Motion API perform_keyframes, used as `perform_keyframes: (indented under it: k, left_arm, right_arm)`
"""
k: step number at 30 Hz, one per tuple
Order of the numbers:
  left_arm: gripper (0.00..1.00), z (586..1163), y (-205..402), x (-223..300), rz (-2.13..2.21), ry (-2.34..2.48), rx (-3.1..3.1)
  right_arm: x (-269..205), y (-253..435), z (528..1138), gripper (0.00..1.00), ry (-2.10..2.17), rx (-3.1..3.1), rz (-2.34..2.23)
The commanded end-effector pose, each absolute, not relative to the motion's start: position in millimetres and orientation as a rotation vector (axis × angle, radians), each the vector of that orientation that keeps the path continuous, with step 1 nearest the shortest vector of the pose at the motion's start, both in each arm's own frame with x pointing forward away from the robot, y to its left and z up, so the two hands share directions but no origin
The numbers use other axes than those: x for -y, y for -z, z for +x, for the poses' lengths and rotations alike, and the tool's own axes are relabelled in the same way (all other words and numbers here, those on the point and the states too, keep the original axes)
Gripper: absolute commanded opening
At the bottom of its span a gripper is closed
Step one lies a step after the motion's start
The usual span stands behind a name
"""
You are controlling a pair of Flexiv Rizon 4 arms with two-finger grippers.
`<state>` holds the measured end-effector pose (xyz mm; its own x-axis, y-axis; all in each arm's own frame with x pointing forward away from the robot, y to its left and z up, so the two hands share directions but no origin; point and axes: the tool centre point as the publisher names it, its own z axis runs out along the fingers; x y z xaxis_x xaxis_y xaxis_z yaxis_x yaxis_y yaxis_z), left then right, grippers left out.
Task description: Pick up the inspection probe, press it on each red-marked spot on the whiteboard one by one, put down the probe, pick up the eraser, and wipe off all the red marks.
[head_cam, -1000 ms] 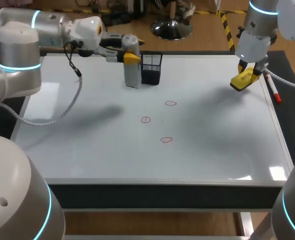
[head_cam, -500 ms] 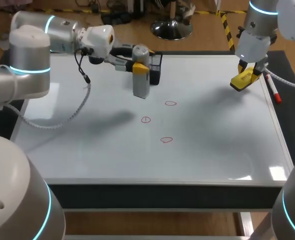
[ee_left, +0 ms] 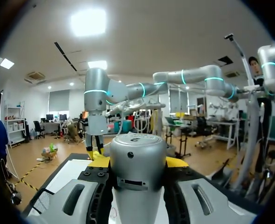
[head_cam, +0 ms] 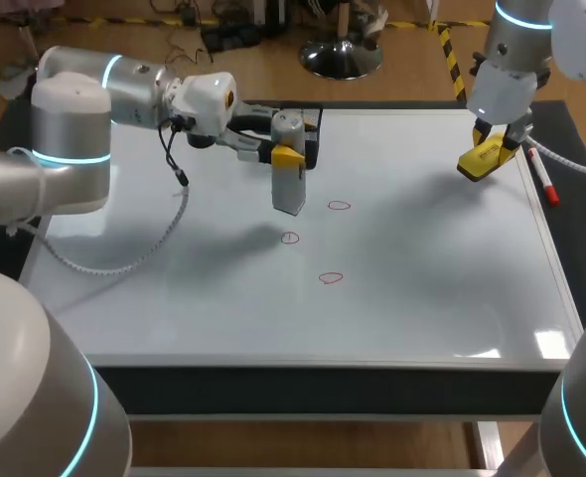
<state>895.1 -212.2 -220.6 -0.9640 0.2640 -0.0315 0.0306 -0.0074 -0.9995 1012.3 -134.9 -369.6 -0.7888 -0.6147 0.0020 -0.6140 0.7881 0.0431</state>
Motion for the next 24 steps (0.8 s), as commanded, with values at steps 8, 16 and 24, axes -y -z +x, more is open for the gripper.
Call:
perform_keyframes:
  k: [8, 16, 24]
  left_arm:
    - [0.00, 881, 230, 216, -0.321, -2.107, 2.107]
    - [0.00, 873, 242, 214, -0.282, -2.112, 2.102]
    - [0.00, 872, 251, 215, -0.259, -2.107, 2.100]
  right_arm:
    - [135, 368, 1013, 0.00, 0.057, 2.952, 1.017]
    - [135, 368, 1013, 0.00, 0.057, 2.952, 1.017]
    - [135, 368, 1013, 0.00, 0.057, 2.952, 1.017]
